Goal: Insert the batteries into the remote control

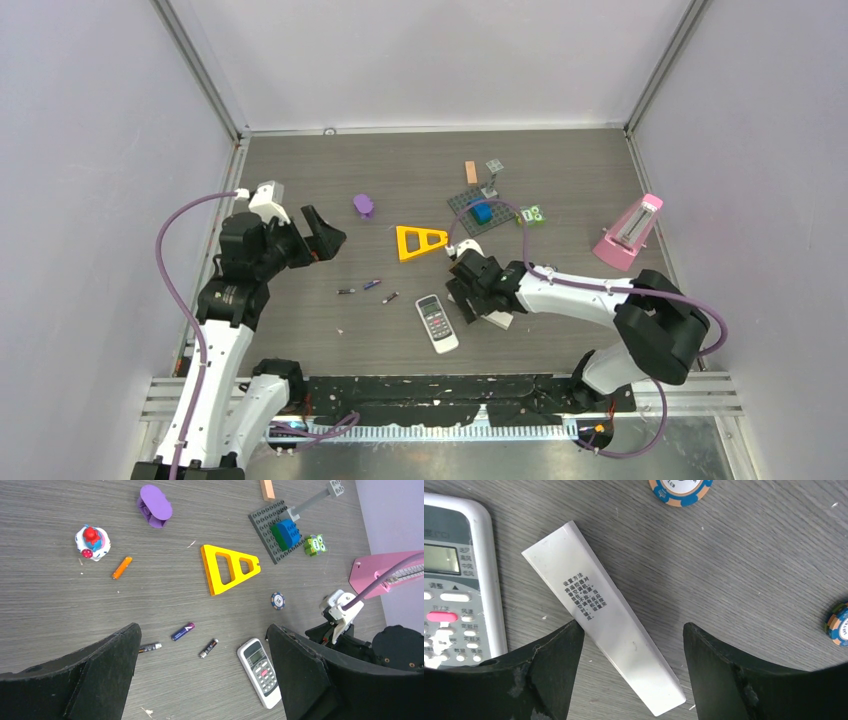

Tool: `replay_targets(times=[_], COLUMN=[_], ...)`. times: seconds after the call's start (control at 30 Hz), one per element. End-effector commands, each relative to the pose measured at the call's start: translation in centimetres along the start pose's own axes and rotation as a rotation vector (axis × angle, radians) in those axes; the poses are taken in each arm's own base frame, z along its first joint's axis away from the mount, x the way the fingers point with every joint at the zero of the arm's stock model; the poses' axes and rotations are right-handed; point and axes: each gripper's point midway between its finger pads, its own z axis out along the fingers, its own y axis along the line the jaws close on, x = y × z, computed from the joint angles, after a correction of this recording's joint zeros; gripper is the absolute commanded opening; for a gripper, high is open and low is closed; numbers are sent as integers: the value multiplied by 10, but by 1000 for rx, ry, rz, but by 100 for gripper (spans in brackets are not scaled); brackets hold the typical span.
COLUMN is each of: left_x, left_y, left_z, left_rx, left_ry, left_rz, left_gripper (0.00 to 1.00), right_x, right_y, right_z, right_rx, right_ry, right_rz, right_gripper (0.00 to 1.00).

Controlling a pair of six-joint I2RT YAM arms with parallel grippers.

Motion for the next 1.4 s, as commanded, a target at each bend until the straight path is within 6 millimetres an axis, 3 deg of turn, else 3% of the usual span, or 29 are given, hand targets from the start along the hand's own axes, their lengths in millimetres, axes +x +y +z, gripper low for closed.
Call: replay_targets(times=[0.0, 0.3, 0.47, 0.63, 0.77, 0.97, 1.07, 1.13, 1.27, 1.37], left_x=[-8, -5, -3, -1, 3, 8, 10, 12, 15, 16], left_y=[-4, -3, -1, 0, 1, 0, -1, 0, 2, 2], left_z=[-5, -5, -6, -7, -6, -4, -4, -3, -3, -3], left_rx=[14, 11, 3, 1, -1, 15, 20, 19, 13, 12], left_ry=[-28, -16, -11, -6, 1, 19, 28, 33, 39, 43], left_rz=[28, 33, 33, 33, 28, 13, 6, 4, 1, 2], left_gripper=[100, 100, 100, 100, 100, 100, 100, 100, 100, 100], right_x=[-16, -20, -34, -50, -56, -52, -48, -49, -58, -72], right_y=[6, -6, -19, -49, -68, -82, -85, -84, -77, -69], right_z=[0, 7, 7, 2, 2, 18, 25, 26, 12, -11], right_rx=[-72, -45, 5, 115, 160, 181, 185, 175, 115, 56], right_ry=[-17, -7, -38, -83, -104, -61, -35, -39, -95, -172], right_rz=[12, 41, 80, 166, 250, 312, 334, 343, 359, 361], right_gripper=[75, 45, 41, 41, 42, 45, 50, 58, 71, 80])
